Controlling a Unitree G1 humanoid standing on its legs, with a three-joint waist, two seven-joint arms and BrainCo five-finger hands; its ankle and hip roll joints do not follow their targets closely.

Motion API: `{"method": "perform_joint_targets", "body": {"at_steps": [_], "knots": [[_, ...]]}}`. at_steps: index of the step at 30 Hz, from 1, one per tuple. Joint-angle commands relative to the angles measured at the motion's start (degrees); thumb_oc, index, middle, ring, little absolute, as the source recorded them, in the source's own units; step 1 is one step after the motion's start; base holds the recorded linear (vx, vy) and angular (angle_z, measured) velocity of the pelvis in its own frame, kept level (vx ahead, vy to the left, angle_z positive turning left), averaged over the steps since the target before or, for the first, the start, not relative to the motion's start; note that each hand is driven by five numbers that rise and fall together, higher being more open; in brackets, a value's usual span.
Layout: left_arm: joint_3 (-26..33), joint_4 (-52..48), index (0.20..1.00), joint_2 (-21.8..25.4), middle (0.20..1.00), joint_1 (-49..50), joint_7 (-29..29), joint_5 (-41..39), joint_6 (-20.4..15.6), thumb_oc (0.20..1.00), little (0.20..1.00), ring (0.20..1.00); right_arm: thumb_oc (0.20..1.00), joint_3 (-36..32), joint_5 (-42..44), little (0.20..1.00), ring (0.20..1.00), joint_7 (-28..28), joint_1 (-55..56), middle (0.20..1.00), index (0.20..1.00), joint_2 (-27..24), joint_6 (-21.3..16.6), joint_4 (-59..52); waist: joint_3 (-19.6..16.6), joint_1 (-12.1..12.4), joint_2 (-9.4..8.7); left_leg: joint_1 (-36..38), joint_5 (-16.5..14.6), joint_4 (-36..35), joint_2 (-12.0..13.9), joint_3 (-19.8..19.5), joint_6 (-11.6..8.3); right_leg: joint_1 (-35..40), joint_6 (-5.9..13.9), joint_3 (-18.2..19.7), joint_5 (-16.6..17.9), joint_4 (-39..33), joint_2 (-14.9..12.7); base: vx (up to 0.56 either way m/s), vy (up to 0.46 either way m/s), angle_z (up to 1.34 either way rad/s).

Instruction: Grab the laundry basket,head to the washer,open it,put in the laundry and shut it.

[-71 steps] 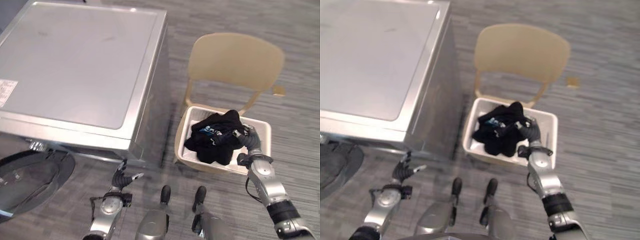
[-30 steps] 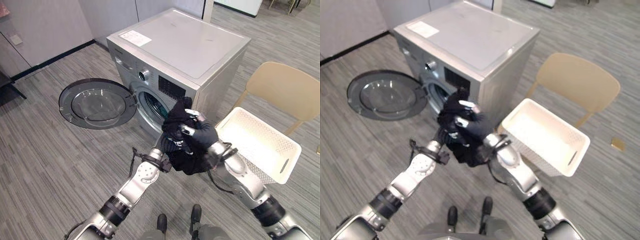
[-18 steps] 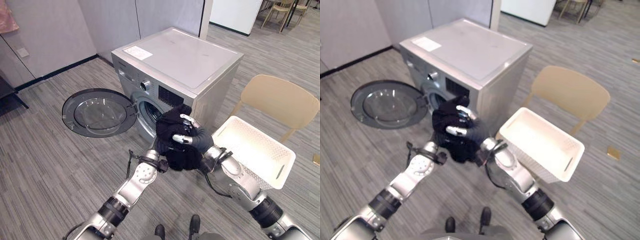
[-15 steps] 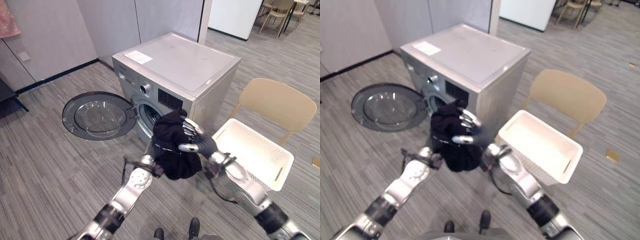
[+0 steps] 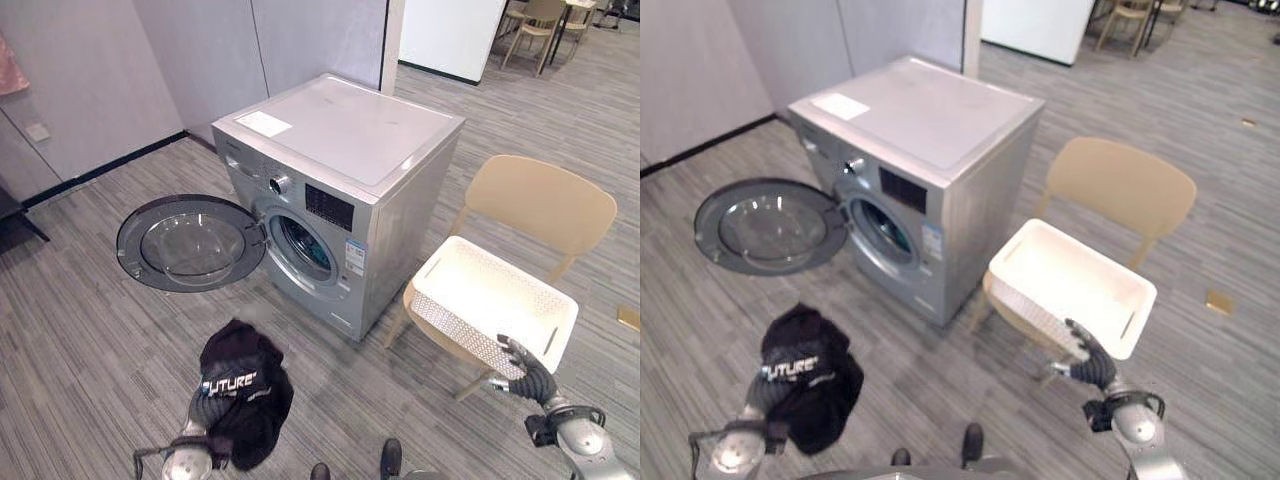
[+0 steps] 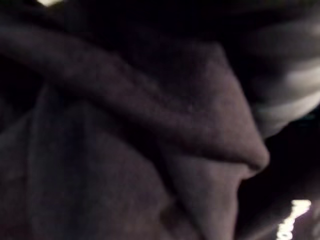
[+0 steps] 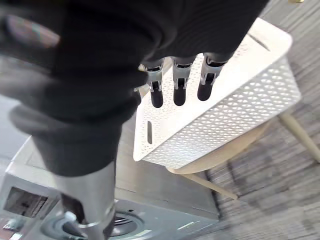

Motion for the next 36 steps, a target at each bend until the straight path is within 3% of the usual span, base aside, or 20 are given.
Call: {"method": "perform_joint_targets", "body": {"at_steps": [1, 5, 8, 12, 16, 18, 21, 23, 24, 25, 27, 29, 33, 34, 36], "knots": [[3.2, -0.3, 0.200, 0.5, 0.200, -5.0, 0.3, -5.3, -2.3, 0.200, 0.200, 0.200, 1.000, -0.5, -1.0, 1.000, 1.000, -2.4, -4.9, 1.000, 1.000, 0.2, -2.4, 1.5, 2.7, 1.3, -0.61, -3.2, -1.0, 2.5, -0.8, -2.8, -0.52, 5.6, 3.81, 1.1, -10.3, 2.6, -0.9, -0.15, -0.004, -0.01], [3.2, 1.9, 0.200, -0.1, 0.200, -6.7, 0.6, -6.3, -2.0, 0.200, 0.200, 0.200, 1.000, -1.5, -0.5, 1.000, 1.000, -4.1, -5.7, 1.000, 1.000, 1.4, -2.5, 4.5, 5.4, 1.8, -0.58, -8.4, -0.9, 6.7, -1.4, -2.9, -0.96, 3.4, 3.65, -1.4, -10.6, 4.3, -2.1, -0.17, 0.001, 0.20], [1.4, 1.9, 0.200, -0.3, 0.200, -9.5, 1.1, -5.9, -2.0, 0.200, 0.200, 0.200, 1.000, -1.1, -0.3, 1.000, 1.000, -6.3, -7.0, 1.000, 1.000, 2.5, -1.8, 8.8, 7.0, 1.4, -0.35, -12.8, -1.4, 10.1, 0.3, 4.2, -0.90, 1.5, 3.88, -7.4, -10.6, 5.2, -4.5, -0.12, 0.042, 1.19], [0.2, 0.8, 0.200, 0.2, 0.200, -10.6, 1.2, -5.4, -2.0, 0.200, 0.200, 0.200, 1.000, 0.8, -1.0, 1.000, 1.000, -7.1, -7.6, 1.000, 1.000, 3.2, -0.8, 10.8, 7.2, 0.2, -0.60, -11.9, -4.2, 11.0, 3.3, 14.7, -1.16, 2.0, 5.12, -12.4, -10.4, 4.5, -6.4, 0.06, 0.088, 1.00], [-0.4, 0.2, 0.200, 0.3, 0.200, -10.4, 1.0, -5.0, -2.0, 0.200, 0.200, 0.200, 1.000, 2.8, -1.5, 1.000, 1.000, -7.0, -9.0, 1.000, 1.000, 3.7, -0.1, 12.1, 7.1, 0.7, -1.25, -12.5, -4.7, 12.0, 3.4, 15.2, -1.02, 3.4, 5.56, -14.0, -10.3, 3.9, -7.0, 0.12, 0.122, 0.66], [-0.2, 0.0, 0.200, 0.3, 0.200, -10.0, 1.4, -4.7, -1.9, 0.200, 0.200, 0.200, 1.000, 5.1, -2.7, 1.000, 1.000, -6.5, -10.6, 1.000, 1.000, 4.5, 0.4, 12.4, 7.1, 2.4, -2.46, -13.1, -5.9, 12.3, 2.5, 13.7, 0.06, 4.1, 6.33, -14.1, -10.9, 5.3, -8.2, 0.21, 0.259, 0.39], [-0.1, -0.4, 0.200, 0.7, 0.200, -10.3, 1.5, -4.7, -1.8, 0.200, 0.200, 0.200, 1.000, 6.0, -2.7, 1.000, 1.000, -6.4, -11.3, 1.000, 1.000, 5.3, 0.5, 12.7, 7.2, 3.2, -2.88, -12.9, -6.9, 12.1, 1.5, 12.6, 1.13, 3.1, 6.41, -13.4, -11.8, 9.0, -9.3, 0.11, 0.136, 0.04], [-0.5, -0.1, 0.200, 1.8, 0.200, -11.9, 2.3, -4.8, -1.7, 0.200, 0.200, 0.200, 1.000, 6.8, -2.5, 1.000, 1.000, -6.5, -12.6, 1.000, 1.000, 5.8, 0.4, 12.7, 7.7, 3.4, -3.18, -12.7, -7.6, 12.2, 0.4, 10.4, 1.99, 0.8, 6.62, -10.3, -12.5, 14.3, -9.6, 0.15, 0.146, 0.23], [-1.3, 0.0, 0.200, 1.9, 0.200, -13.3, 2.7, -4.7, -1.8, 0.200, 0.200, 0.200, 1.000, 7.3, -2.6, 1.000, 1.000, -6.6, -13.3, 1.000, 1.000, 6.1, 0.4, 12.2, 8.1, 2.6, -3.00, -12.3, -7.1, 11.4, -0.6, 9.0, 3.12, -3.9, 5.61, -4.3, -12.6, 18.9, -6.9, 0.23, 0.197, 0.56], [-1.5, -0.1, 0.200, 1.7, 0.200, -13.6, 2.9, -4.8, -2.0, 0.200, 0.200, 0.200, 1.000, 7.5, -2.6, 1.000, 1.000, -6.5, -13.4, 1.000, 1.000, 5.8, 0.4, 11.7, 8.2, 1.9, -2.74, -11.2, -7.2, 10.7, -1.2, 7.9, 3.27, -5.9, 5.54, -1.0, -12.7, 19.4, -5.0, 0.24, 0.175, 0.74], [-1.6, -0.1, 0.200, 1.5, 0.200, -13.6, 2.8, -4.9, -2.1, 0.200, 0.200, 0.200, 1.000, 7.8, -2.6, 1.000, 1.000, -6.3, -13.5, 1.000, 1.000, 5.6, 0.4, 11.5, 8.4, 1.7, -2.56, -10.2, -7.4, 10.1, -1.7, 7.0, 3.51, -6.3, 5.36, 0.2, -12.3, 18.2, -4.2, 0.21, 0.071, 0.78], [-2.7, 0.2, 0.200, 1.4, 0.200, -14.3, 2.9, -4.9, -2.0, 0.200, 0.200, 0.200, 1.000, 8.2, -2.2, 1.000, 1.000, -6.4, -13.8, 1.000, 1.000, 5.1, 0.2, 11.4, 9.5, 0.3, -2.10, -7.2, -7.8, 8.4, -3.2, 3.8, 3.97, -11.5, 5.14, 2.5, -9.5, 16.6, -1.6, 0.28, 0.047, 0.65], [-3.2, 1.0, 0.200, 0.9, 0.200, -15.1, 2.6, -4.2, -1.7, 0.200, 0.200, 0.200, 1.000, 7.8, -2.5, 1.000, 1.000, -6.5, -13.3, 1.000, 1.000, 5.0, 0.4, 11.5, 10.2, -1.0, -1.78, -4.3, -8.7, 7.2, -4.8, 0.3, 4.04, -15.1, 6.08, 2.3, -6.4, 13.5, -1.1, 0.28, -0.034, 0.65], [-3.7, 0.8, 0.200, 0.8, 0.200, -15.6, 2.3, -3.3, -1.9, 0.200, 0.200, 0.200, 1.000, 7.6, -2.7, 1.000, 1.000, -6.3, -12.8, 1.000, 1.000, 5.1, 0.4, 11.5, 10.4, -1.7, -2.06, -1.7, -9.7, 6.7, -5.8, -1.9, 3.54, -16.8, 6.83, 0.8, -4.4, 10.1, -1.5, 0.28, -0.076, 1.01], [-3.7, 0.8, 0.200, 0.5, 0.200, -15.5, 2.2, -2.9, -2.1, 0.200, 0.200, 0.200, 1.000, 7.5, -3.0, 1.000, 1.000, -6.1, -12.4, 1.000, 1.000, 5.1, 0.4, 11.8, 10.3, -2.2, -1.88, -0.6, -10.4, 6.7, -6.0, -3.0, 3.28, -16.6, 7.03, -0.4, -3.8, 9.3, -1.8, 0.31, -0.098, 0.70]]}}
